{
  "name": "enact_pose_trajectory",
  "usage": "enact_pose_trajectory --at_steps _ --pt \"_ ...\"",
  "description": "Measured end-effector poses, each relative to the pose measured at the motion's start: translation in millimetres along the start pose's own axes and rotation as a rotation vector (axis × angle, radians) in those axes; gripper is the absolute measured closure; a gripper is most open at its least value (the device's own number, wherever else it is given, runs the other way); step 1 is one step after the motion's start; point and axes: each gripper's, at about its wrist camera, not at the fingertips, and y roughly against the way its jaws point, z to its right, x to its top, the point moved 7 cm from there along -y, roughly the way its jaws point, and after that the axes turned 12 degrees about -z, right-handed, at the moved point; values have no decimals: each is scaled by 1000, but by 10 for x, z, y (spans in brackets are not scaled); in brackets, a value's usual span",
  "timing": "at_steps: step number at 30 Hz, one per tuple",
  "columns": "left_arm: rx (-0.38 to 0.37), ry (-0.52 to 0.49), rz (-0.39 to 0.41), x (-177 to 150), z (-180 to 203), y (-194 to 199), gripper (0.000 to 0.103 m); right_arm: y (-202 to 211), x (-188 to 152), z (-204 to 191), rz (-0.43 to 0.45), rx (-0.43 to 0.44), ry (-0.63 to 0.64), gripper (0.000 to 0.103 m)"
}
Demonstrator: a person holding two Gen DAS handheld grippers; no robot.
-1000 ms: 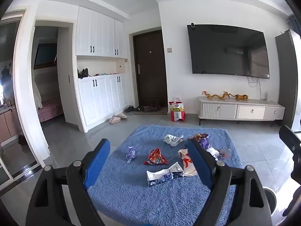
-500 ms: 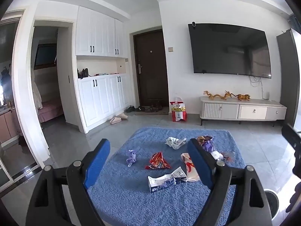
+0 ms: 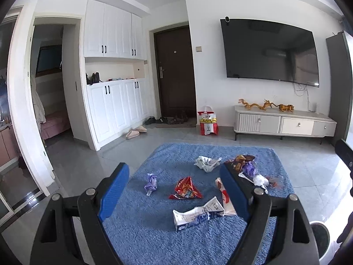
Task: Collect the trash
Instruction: 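Move both tools down toward the trash on the blue rug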
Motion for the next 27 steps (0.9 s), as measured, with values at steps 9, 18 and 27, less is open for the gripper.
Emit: enact_pose_trajectory --at_steps 9,18,27 --pt "-23 3 -53 79 8 -363 19 -339 -78 86 -47 -15 -15 0" --pt "-89 -20 -151 -102 6 -927 19 -854 -327 196 -157 -7 -36 0" --pt "-316 -205 -327 -636 155 -1522 19 -1419 -689 321 -304 35 -67 0"
